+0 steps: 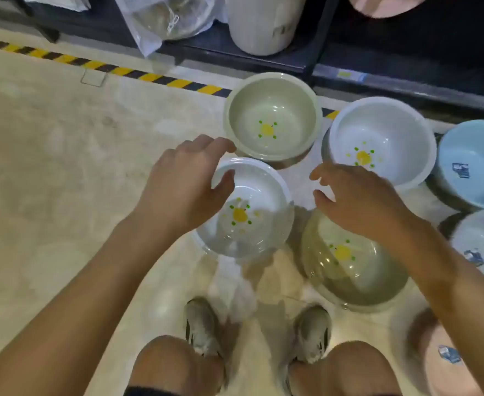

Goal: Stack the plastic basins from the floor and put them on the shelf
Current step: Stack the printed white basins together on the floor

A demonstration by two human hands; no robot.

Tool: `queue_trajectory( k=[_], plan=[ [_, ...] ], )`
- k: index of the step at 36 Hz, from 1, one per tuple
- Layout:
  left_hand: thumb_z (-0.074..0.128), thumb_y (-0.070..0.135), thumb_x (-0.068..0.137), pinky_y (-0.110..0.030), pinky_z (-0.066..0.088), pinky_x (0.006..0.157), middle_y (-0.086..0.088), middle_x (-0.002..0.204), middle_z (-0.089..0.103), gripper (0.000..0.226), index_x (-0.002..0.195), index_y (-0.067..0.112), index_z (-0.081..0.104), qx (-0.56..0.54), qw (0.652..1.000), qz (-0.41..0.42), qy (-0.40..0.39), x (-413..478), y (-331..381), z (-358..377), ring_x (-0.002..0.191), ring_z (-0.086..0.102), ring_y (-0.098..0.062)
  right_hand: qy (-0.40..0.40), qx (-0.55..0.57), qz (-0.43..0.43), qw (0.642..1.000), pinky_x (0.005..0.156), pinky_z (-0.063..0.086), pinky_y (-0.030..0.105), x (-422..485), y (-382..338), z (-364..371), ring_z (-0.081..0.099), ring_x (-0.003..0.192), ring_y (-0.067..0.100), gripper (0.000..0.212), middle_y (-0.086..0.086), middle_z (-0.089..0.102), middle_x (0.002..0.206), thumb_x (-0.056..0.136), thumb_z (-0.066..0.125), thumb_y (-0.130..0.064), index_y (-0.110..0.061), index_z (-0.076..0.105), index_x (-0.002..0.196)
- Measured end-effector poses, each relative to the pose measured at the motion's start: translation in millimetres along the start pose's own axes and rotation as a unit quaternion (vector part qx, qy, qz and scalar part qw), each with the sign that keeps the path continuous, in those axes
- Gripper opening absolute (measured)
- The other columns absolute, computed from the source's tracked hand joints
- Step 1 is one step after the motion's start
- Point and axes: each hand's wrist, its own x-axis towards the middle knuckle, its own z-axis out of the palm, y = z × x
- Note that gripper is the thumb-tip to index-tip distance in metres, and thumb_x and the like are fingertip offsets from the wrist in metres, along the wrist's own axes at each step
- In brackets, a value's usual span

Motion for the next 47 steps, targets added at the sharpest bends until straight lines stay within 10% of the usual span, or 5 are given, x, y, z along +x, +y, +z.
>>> queue_trajectory(
  k=[15,25,33,38,47],
  plan=[
    [0.045,0.046,0.087,-0.048,0.056,0.081,-0.004,0.121,0.065,0.052,0.132,0.022,0.056,-0.007,0.995,-0.1,-0.013,22.9,-134.6,272.2,0.105,0.065,-0.032,0.017,-0.143,-0.049,0.988,0.085,0.043,0.04,156.8,82.5,254.6,0.06,0.095,0.028,0.056,0.0,0.066,0.097,0.093,0.039,-0.047,-0.027,0.028,0.144],
    [0.052,0.037,0.083,-0.048,0.051,0.093,-0.009,0.141,0.05,0.056,0.135,0.017,0.057,-0.054,0.983,-0.178,0.007,15.2,-165.6,352.6,0.125,0.052,-0.032,0.059,-0.118,-0.054,0.99,0.114,0.028,0.045,180.1,102.6,306.8,0.063,0.1,0.024,0.07,0.0,0.065,0.098,0.093,0.043,-0.05,-0.025,0.009,0.149],
    [0.055,0.037,0.084,-0.048,0.048,0.098,-0.015,0.14,0.048,0.065,0.147,0.025,0.045,-0.121,0.954,-0.263,0.078,-2.9,-185.3,368.9,0.125,0.052,-0.033,0.09,0.067,-0.029,0.993,0.072,0.046,0.032,176.7,106.9,319.0,0.057,0.082,0.017,0.071,-0.004,0.058,0.098,0.091,0.059,-0.042,-0.031,0.019,0.148],
    [0.058,0.037,0.089,-0.041,0.051,0.071,0.008,0.093,0.065,0.054,0.14,0.044,0.043,-0.22,0.926,-0.296,0.084,-6.4,-182.8,375.9,0.081,0.066,-0.024,0.07,0.171,-0.012,0.983,0.077,0.04,0.029,178.3,106.7,322.9,0.049,0.091,0.014,0.074,-0.006,0.049,0.111,0.092,0.063,-0.034,-0.036,0.019,0.151],
    [0.075,0.027,0.082,-0.037,0.058,0.063,-0.003,0.098,0.068,0.058,0.122,0.062,0.05,-0.292,0.908,-0.273,0.126,0.9,-187.6,341.3,0.081,0.071,-0.025,0.145,0.356,-0.008,0.923,0.07,0.056,0.027,170.2,115.9,308.3,0.065,0.082,0.01,0.074,-0.015,0.056,0.107,0.085,0.069,-0.024,-0.055,0.035,0.142]
  ],
)
